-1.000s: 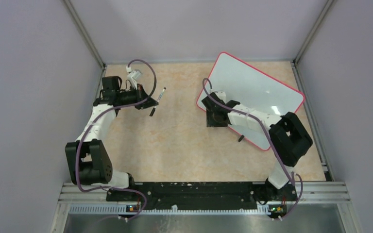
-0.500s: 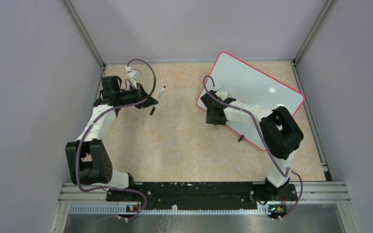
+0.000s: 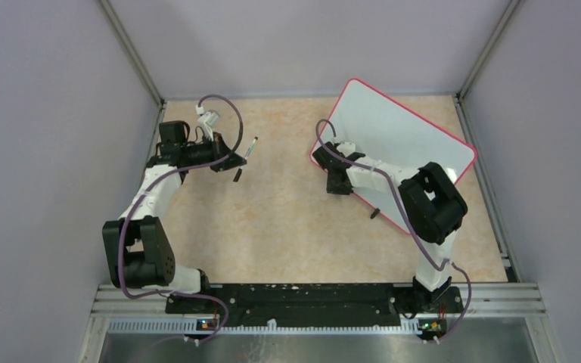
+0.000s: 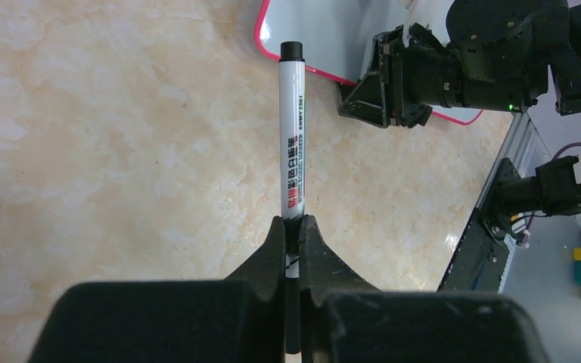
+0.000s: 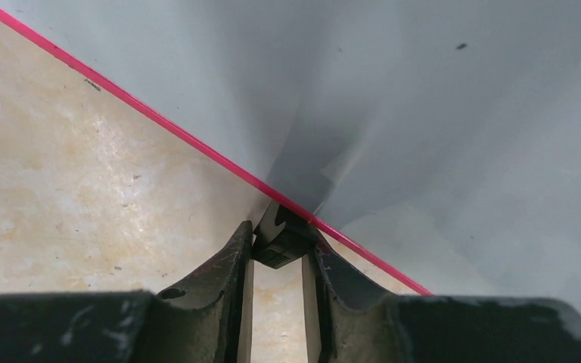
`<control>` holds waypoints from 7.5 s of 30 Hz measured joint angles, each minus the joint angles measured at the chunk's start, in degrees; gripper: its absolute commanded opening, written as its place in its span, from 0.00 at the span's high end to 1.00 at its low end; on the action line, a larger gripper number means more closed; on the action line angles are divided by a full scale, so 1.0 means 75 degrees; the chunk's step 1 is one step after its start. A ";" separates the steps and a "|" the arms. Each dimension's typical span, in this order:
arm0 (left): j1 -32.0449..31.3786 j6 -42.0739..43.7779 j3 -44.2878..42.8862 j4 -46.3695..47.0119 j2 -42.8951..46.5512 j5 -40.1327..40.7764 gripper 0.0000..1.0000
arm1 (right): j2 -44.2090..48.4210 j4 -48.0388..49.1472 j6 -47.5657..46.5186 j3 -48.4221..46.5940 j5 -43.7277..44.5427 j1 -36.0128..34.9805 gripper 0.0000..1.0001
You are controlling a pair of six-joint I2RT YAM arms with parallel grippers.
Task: Write a sentence on the whiteboard
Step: Move the whiteboard to the center of the board, then pass from the left arm to the right
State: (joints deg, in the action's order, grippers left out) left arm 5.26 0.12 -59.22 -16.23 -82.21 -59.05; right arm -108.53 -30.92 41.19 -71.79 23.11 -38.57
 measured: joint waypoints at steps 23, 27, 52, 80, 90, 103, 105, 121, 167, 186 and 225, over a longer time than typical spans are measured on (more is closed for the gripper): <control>0.0038 0.0035 0.0026 -0.0003 0.0093 -0.0006 1.00 | 0.1728 0.1582 -0.3165 0.2369 -0.0554 0.0740 0.79; 0.0038 0.0032 0.0026 0.0000 0.0093 -0.0012 1.00 | 0.2069 0.1842 -0.3614 0.2763 -0.0449 0.0801 0.58; 0.0038 -0.0038 0.0050 0.0058 0.0093 -0.0064 1.00 | 0.2200 0.2646 -0.3911 0.2833 -0.0903 0.1005 1.00; 0.1329 -0.0985 -0.0796 0.0172 0.0612 -0.0140 1.00 | 0.2975 0.1676 -0.4261 0.2801 -0.3136 -0.1215 0.36; 0.1329 -0.1096 -0.1253 0.0420 0.0918 -0.0114 1.00 | 0.4211 0.0595 -0.5476 0.2486 -0.4692 0.0956 0.44; 0.1329 -0.1230 -0.1466 0.0393 0.0982 -0.0117 1.00 | 0.4132 0.0641 -0.6904 0.3075 -0.4476 0.2328 0.50; 0.1329 -0.1233 -0.1507 0.0393 0.0991 -0.0119 1.00 | 0.3934 0.0764 -0.7035 0.3075 -0.4403 0.2331 0.50; 0.1329 -0.1405 -0.1547 0.0396 0.0997 -0.0146 1.00 | 0.2757 0.1853 -0.7618 0.3075 -0.4007 0.2369 0.77; 0.1329 -0.1632 -0.1547 0.0729 0.0997 -0.0154 1.00 | 0.4581 0.0734 -0.8113 0.4433 -0.4022 0.0956 0.77; 0.1323 -0.1804 -0.1547 0.0787 0.0880 -0.0219 1.00 | 0.4951 -0.0842 -0.9323 0.4406 -0.5444 0.0854 0.42; -0.2617 0.1958 -0.4695 -0.2865 0.0041 0.1384 1.00 | 0.4954 -0.2101 -0.6790 -0.1862 -0.8151 0.1845 0.02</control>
State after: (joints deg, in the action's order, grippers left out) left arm -14.37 14.81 -94.43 -37.71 -81.91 -48.66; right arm -71.37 -46.68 -9.74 -85.76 -38.02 -24.73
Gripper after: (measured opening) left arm 0.023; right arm 0.987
